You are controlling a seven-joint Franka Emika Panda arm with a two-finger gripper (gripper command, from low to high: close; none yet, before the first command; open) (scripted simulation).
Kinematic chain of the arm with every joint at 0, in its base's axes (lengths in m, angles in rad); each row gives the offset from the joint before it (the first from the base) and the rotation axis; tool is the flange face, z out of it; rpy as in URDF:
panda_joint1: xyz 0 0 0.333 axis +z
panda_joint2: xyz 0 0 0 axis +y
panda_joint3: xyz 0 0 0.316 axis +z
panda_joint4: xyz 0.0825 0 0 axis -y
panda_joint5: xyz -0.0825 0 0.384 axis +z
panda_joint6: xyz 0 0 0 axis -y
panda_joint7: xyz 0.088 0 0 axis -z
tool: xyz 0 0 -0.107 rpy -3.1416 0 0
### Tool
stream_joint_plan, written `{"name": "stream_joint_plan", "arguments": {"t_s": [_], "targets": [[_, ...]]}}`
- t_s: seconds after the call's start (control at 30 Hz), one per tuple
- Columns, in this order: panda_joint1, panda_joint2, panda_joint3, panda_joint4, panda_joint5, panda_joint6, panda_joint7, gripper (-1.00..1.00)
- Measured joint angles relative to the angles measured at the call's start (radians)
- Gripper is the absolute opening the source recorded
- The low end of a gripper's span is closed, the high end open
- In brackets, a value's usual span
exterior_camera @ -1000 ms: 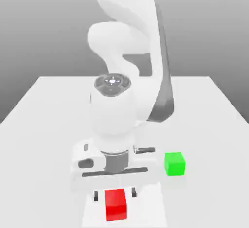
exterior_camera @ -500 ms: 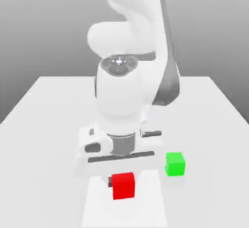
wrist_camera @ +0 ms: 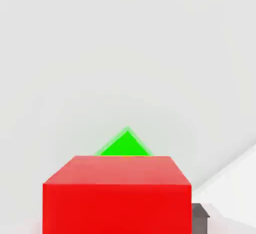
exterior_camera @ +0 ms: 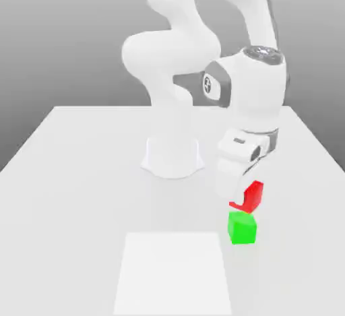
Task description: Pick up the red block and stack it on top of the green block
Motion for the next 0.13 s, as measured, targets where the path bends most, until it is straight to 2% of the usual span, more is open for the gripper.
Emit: {"name": "stream_joint_plan", "arguments": {"t_s": [0.03, 0.13], "targets": [[0.010, 0.034, -0.013, 0.001, -0.015, 0.033, 0.010, 1.00], [0.005, 0.034, -0.013, 0.001, -0.015, 0.033, 0.010, 1.00]]}}
